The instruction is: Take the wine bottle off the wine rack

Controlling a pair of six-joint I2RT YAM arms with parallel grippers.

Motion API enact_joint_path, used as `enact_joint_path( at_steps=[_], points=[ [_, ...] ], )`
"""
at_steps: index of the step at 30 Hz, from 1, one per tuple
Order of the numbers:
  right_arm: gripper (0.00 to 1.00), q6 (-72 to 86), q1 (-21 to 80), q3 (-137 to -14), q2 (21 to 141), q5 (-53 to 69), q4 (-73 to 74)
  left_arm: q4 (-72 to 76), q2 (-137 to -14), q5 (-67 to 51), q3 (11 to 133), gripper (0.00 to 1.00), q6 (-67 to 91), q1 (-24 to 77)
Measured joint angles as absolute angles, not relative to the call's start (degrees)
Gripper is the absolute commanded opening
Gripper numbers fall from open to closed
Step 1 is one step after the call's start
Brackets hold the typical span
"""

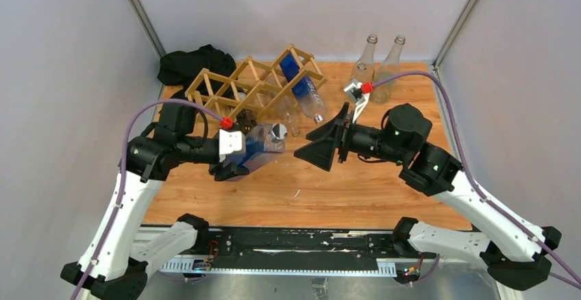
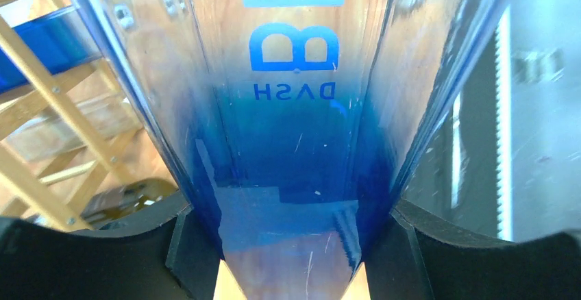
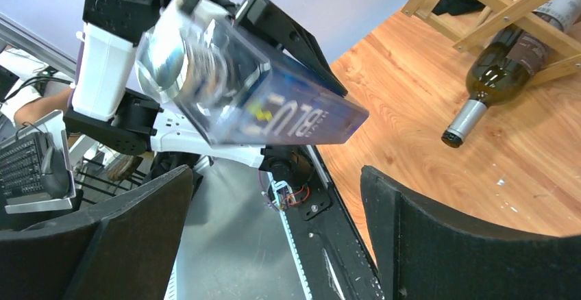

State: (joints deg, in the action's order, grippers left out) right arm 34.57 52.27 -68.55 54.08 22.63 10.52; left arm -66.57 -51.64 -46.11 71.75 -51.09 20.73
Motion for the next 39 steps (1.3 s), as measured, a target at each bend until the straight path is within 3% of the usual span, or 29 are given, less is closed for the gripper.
enact_joint_path(
  at_steps=[9, 27, 29, 32, 33, 34, 36, 37, 38, 39],
  points=[
    [0.96, 32.32, 52.05, -65.76, 50.5, 22.59, 8.54, -65.12, -56.18, -55.48, 75.7, 0.0, -34.85, 20.73],
    [0.97, 31.38, 56.9, -69.17, 68.4, 28.01, -7.25, -64.47, -55.99, -64.86, 75.68, 0.0, -23.31, 20.71],
    [0.9, 31.38, 57.56, -69.89, 69.87, 28.51, -9.26, -64.29, -55.75, -65.8, 75.5, 0.0, -22.79, 20.71],
    [0.63, 31.31, 58.24, -70.85, 71.88, 29.74, -11.81, -64.31, -55.51, -66.46, 75.2, 0.01, -21.96, 20.71],
    [0.53, 31.18, 58.41, -70.96, 72.16, 30.2, -12.43, -64.31, -55.48, -66.37, 75.09, 0.04, -21.74, 20.67],
    [0.42, 30.37, 58.61, -71.11, 72.27, 30.3, -12.73, -64.4, -55.51, -66.32, 74.98, 0.16, -21.15, 20.6],
    [0.11, 28.71, 58.61, -71.2, 72.27, 30.52, -12.51, -64.9, -55.51, -67.02, 74.76, 0.56, -19.64, 20.6],
    [0.0, 28.53, 58.61, -71.31, 72.27, 30.48, -12.1, -65.23, -55.46, -67.13, 74.65, 0.78, -19.05, 20.6],
    [0.0, 28.56, 58.65, -71.44, 72.27, 30.44, -11.62, -65.08, -55.42, -66.72, 74.59, 0.98, -19.31, 20.62],
    [0.0, 28.34, 58.65, -71.66, 72.25, 30.02, -11.05, -64.51, -55.37, -66.32, 74.54, 1.0, -19.22, 20.64]
  ],
)
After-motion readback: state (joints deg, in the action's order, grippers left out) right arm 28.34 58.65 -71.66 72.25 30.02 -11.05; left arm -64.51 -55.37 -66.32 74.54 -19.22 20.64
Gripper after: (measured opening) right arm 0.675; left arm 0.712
